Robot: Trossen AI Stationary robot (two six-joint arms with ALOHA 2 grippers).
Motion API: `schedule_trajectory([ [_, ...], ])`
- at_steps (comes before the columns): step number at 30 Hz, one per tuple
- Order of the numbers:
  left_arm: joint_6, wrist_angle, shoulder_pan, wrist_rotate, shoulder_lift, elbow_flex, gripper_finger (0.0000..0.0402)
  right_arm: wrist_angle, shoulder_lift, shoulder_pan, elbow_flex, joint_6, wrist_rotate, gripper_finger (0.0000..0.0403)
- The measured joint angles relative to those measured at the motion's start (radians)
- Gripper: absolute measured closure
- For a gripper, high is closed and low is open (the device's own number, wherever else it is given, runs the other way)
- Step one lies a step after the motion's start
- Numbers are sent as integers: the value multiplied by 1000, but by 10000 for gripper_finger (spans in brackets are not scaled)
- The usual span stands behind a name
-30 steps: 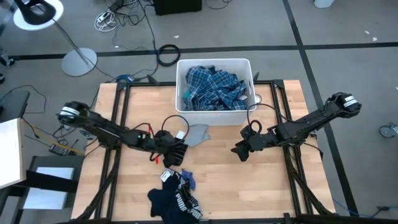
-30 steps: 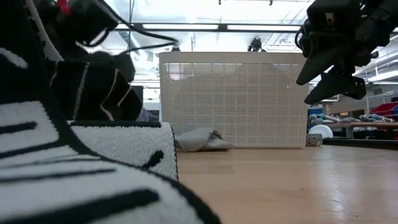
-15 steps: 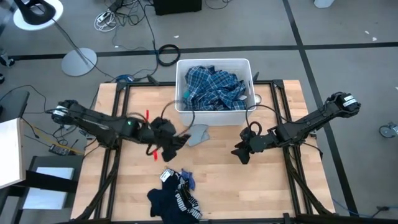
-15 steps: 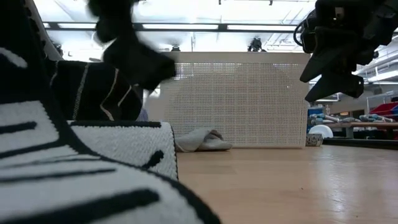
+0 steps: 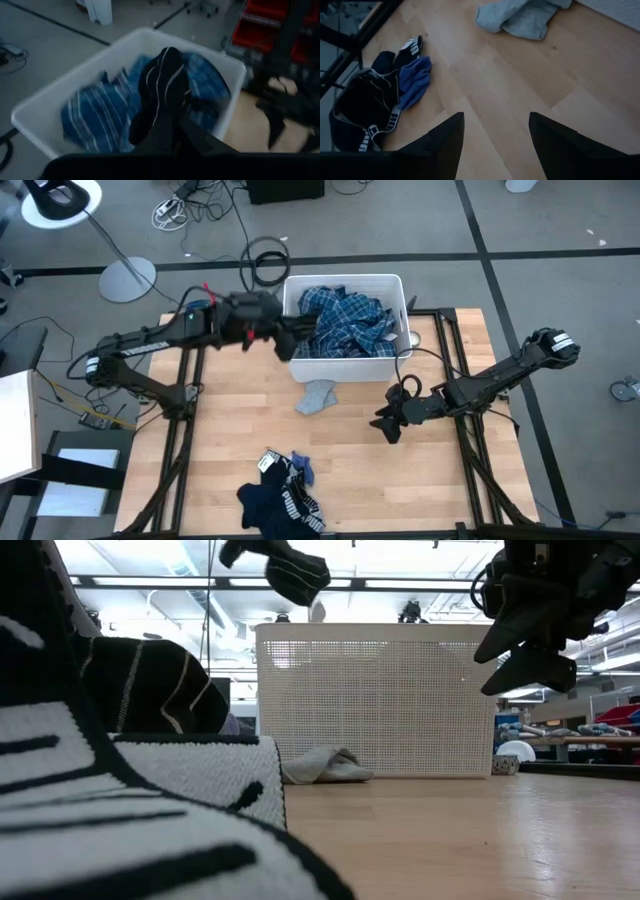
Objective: Sort clothes
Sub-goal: Put the top black sock into the laundry bin, then put the gray sock into the laundry bin
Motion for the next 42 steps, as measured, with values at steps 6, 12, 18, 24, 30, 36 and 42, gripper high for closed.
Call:
schedule_trajectory([
  [6, 63, 74, 159, 152, 42, 0, 361, 3, 0, -1, 0, 9, 23, 178],
  [12, 81, 90, 219, 224, 86, 0, 305, 5, 0, -3, 0, 2, 68, 178],
  [18, 123, 105, 227, 225, 83, 0, 269, 6, 0, -26, 0, 0, 89, 178],
  [24, 118, 96, 223, 243, 62, 0, 265, 7, 0, -42, 0, 0, 89, 178],
  [30, 85, 55, 180, 270, 1, 0, 265, 10, 0, -37, 0, 1, 68, 178],
  [36, 8, -99, 86, 264, -79, -9, 265, 25, 0, -15, 0, 10, 38, 178],
  [42, -128, -58, -83, 228, -157, -151, 266, 68, 0, 8, 0, 9, 26, 179],
])
